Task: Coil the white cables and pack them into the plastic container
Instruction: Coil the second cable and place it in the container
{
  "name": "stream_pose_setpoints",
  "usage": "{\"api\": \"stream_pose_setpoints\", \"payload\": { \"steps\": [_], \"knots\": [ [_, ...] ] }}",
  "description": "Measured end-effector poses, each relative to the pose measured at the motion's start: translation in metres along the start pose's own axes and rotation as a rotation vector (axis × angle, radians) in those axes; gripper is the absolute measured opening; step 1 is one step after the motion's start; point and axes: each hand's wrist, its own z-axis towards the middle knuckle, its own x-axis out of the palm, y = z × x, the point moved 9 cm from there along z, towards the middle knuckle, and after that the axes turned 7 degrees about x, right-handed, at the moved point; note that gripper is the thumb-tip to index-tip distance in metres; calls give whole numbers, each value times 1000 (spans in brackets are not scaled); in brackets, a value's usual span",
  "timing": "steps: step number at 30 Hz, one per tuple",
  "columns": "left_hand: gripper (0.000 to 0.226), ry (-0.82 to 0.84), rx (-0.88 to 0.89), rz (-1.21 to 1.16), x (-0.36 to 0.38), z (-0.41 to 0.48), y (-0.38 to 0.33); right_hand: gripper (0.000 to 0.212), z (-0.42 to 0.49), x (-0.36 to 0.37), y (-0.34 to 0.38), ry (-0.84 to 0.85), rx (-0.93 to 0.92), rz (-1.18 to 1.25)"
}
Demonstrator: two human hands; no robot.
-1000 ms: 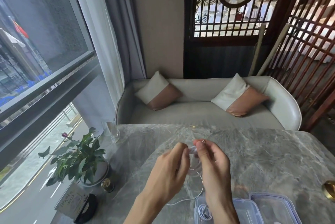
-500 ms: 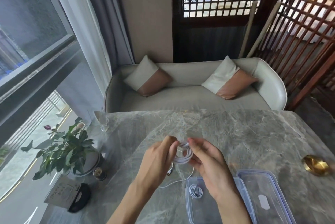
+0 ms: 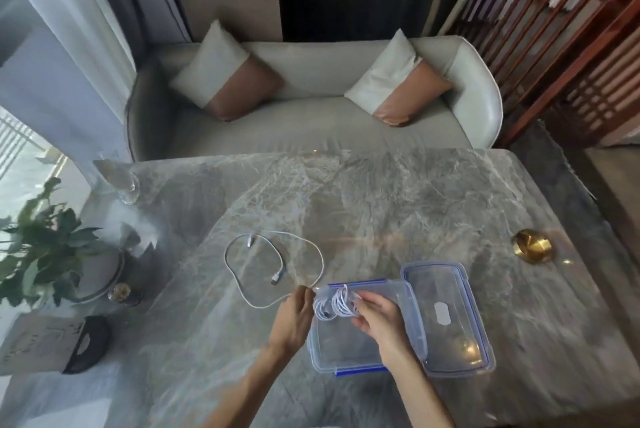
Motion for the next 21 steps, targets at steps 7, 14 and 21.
{"api": "stream_pose_setpoints", "payload": {
  "steps": [7, 14, 21],
  "knots": [
    [36, 100, -86, -252, 51, 14, 1, 22, 41, -19, -13, -104, -128, -234],
    [35, 503, -82, -493, 58, 15, -32, 21, 17, -6, 20, -145, -379, -385],
    [27, 408, 96, -374, 32, 16, -74, 17, -2, 2, 48, -83, -370, -152]
  ]
}}
